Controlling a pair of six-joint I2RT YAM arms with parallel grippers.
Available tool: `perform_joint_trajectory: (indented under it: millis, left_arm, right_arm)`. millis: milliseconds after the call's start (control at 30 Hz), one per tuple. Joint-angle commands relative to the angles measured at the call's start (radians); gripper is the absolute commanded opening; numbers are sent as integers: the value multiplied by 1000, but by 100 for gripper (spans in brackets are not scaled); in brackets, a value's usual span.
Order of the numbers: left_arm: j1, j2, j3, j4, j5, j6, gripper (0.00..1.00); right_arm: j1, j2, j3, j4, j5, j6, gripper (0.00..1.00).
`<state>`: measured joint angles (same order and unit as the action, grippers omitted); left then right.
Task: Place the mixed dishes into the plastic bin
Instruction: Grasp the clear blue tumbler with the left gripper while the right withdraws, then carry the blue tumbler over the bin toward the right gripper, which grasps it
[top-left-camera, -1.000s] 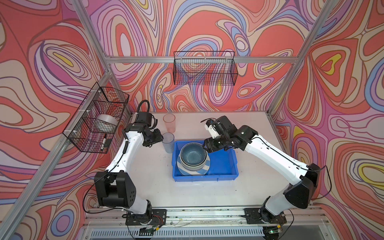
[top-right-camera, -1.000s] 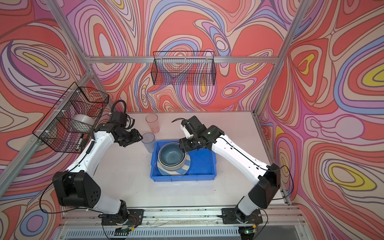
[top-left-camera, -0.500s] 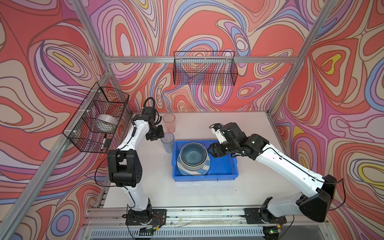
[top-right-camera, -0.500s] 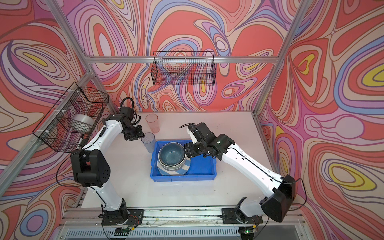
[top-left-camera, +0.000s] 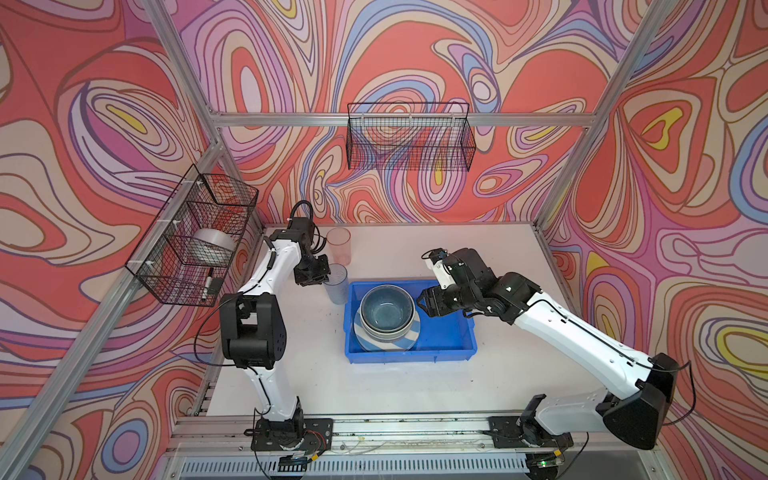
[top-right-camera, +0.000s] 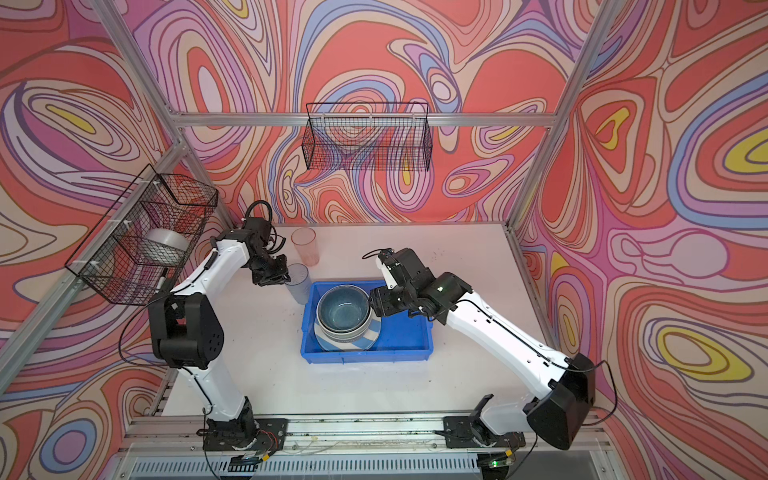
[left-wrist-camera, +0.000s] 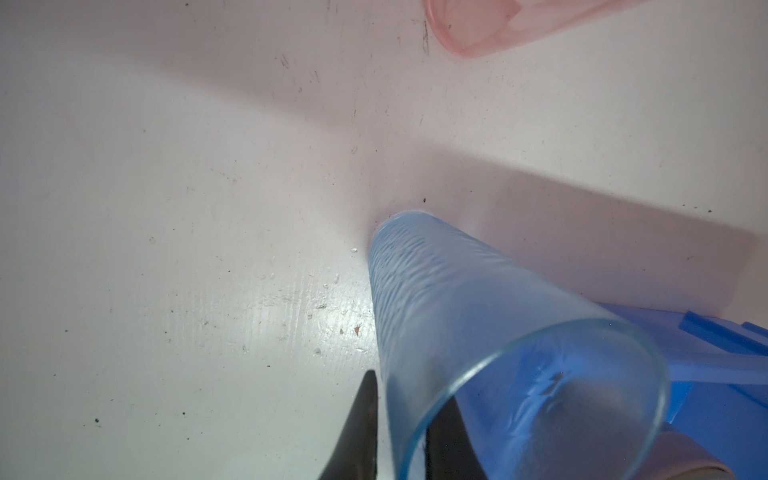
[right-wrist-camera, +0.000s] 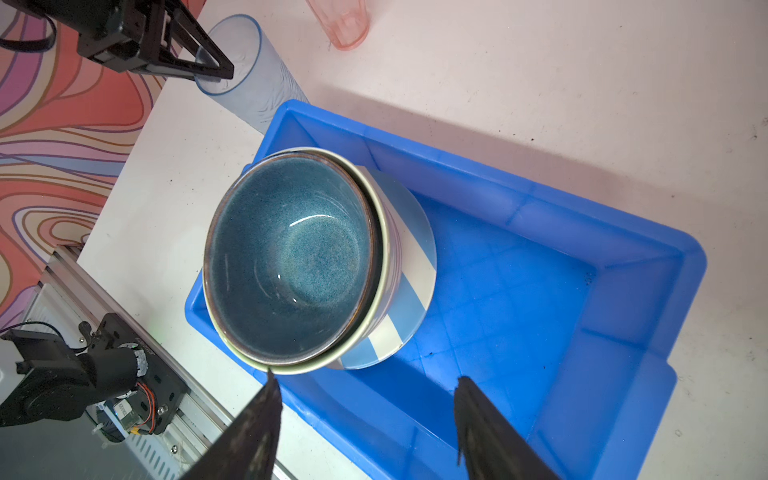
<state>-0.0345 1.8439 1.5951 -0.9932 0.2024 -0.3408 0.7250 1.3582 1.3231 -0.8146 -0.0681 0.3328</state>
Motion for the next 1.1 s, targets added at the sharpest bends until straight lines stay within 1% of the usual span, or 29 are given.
perform_joint_trajectory:
  millis: [0,233,467,733,867,967,1067]
  left_arm:
    - [2,16,-5,-21,42,6,13]
    - [2,6,-4,-32,38,1,0]
    - [2,-66,-2,-54,9,-13,0]
    - [2,-230,21,-82,-10,-44,0]
    - [-3,-317,26,-91,-13,-65,0]
    - [-37,-382,23,-96,-49,-90,0]
    - [-112,-440,25,-98,-116,-131,0]
  right_arm:
    - [-6,-3,-4,17,-9,7,67]
    - [-6,6,11,19,-23,9,67]
    - [-6,24,31,39,-66,-10,63]
    - [-2,10,66,113,-135,-20,58]
    - [24,33,111,167,-156,-23,58]
    - [49,71,166,202,-153,-23,58]
    - [76,117,222,236,-140,-19,58]
